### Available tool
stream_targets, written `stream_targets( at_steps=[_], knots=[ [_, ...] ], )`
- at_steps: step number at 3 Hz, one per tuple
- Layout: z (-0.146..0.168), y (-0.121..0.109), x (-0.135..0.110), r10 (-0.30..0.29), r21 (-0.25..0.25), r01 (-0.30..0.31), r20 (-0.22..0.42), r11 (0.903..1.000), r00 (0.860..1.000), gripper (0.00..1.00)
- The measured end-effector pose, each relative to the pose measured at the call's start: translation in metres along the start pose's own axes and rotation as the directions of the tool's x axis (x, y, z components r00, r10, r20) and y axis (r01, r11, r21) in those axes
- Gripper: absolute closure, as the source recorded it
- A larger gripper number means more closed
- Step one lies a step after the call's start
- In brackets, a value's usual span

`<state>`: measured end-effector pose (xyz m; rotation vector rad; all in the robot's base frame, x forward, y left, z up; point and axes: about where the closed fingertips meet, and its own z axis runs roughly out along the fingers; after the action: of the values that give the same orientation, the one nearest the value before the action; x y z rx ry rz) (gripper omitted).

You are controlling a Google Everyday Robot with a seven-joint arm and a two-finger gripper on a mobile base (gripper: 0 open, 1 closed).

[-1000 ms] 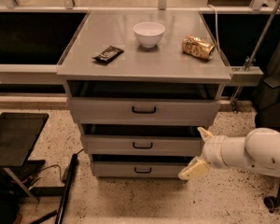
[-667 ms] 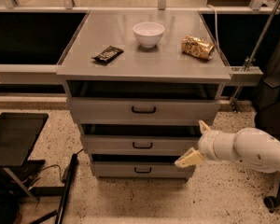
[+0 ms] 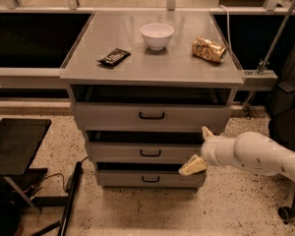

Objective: Open middle drawer

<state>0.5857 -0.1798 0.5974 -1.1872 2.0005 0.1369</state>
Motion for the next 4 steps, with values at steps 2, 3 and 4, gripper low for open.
stream_targets(
  at_steps=[2, 3, 4],
  knots=[
    [0.08, 0.006, 0.005, -0.003, -0.046, 0.003, -0.012, 0.9989, 1.0, 0.0],
    [0.107, 0.029, 0.016, 0.045, -0.112, -0.045, -0.003, 0.9927, 0.999, 0.0],
    [0.141, 0.065, 0.05, 0.145, -0.187, -0.148, -0.026, 0.9713, 0.989, 0.0]
  ],
)
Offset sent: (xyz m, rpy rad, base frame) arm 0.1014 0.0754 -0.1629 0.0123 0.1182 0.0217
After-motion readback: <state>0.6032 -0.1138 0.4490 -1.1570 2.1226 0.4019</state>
